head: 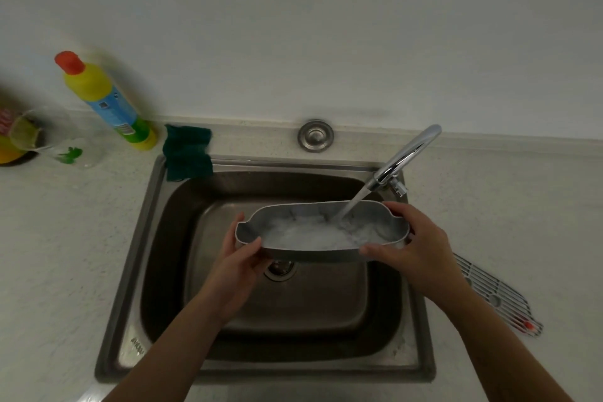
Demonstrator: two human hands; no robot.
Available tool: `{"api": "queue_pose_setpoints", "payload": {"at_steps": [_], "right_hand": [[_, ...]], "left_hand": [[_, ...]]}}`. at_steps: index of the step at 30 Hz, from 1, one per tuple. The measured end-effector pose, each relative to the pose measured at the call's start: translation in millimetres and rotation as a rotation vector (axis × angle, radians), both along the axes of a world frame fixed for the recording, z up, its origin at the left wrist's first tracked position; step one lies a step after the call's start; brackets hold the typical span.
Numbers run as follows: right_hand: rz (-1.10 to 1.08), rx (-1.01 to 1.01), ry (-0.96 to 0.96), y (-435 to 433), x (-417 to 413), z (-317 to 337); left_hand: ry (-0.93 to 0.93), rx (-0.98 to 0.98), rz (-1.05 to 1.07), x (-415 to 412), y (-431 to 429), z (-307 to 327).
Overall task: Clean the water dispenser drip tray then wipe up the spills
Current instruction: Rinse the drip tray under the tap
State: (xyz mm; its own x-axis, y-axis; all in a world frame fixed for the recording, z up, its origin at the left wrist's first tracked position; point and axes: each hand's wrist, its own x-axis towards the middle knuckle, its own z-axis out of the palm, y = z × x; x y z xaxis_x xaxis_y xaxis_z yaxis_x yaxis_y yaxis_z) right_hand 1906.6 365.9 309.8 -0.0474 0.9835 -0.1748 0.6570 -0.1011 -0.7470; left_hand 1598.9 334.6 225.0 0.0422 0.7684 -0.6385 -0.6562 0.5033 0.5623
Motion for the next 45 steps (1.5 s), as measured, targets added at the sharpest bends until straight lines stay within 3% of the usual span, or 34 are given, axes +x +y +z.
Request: {"api": "queue_pose_setpoints", "payload": {"at_steps": [3, 6, 8, 13, 18, 25, 28, 32, 37, 42, 45], "right_hand": [[0.004, 0.06, -0.067, -0.4, -5.2, 3.4], [-0.04, 0.025, -0.033, -8.4, -3.5, -4.2], [-0.022, -0.056, -0.025, -14.9, -1.5, -14.3], [0.104, -0.249, -0.113, -20.3, 2.9, -50.0], [0.123, -0.185, -0.278, 5.7, 9.2, -67.4], [0.082, -0.184, -0.367, 47.8, 14.5, -59.5], [0.065, -0.15, -0.36, 53.1, 15.5, -55.5], [0.07, -0.145, -0.377, 56.1, 18.0, -54.7], [0.1, -0.13, -0.373, 63.2, 26.3, -58.0], [-0.031, -0.096, -0.254, 74.4, 37.4, -60.9], [-0.137, -0.096, -0.171, 87.5, 50.4, -55.7]], "left_hand": [[-0.214, -0.073, 0.005, 6.7, -2.1, -8.0], [-0.181, -0.067, -0.014, 7.7, 2.9, -0.5], [-0.033, -0.015, 0.016, 4.4, 11.9, 11.8], [0.557, 0.207, -0.027, -9.4, 31.8, 54.3], [0.963, 0.542, -0.141, -16.4, 43.6, 96.4], [1.499, 0.972, -0.359, -26.4, 45.3, 127.5], [1.67, 1.055, -0.54, -23.1, 34.9, 117.9], [1.672, 1.016, -0.776, -18.3, 16.9, 91.5], [1.789, 0.982, -0.535, -35.4, 19.0, 87.2], [1.667, 0.951, -0.841, -25.3, -14.3, 71.0], [1.666, 0.807, -0.677, -28.1, -25.7, 65.6]]}}
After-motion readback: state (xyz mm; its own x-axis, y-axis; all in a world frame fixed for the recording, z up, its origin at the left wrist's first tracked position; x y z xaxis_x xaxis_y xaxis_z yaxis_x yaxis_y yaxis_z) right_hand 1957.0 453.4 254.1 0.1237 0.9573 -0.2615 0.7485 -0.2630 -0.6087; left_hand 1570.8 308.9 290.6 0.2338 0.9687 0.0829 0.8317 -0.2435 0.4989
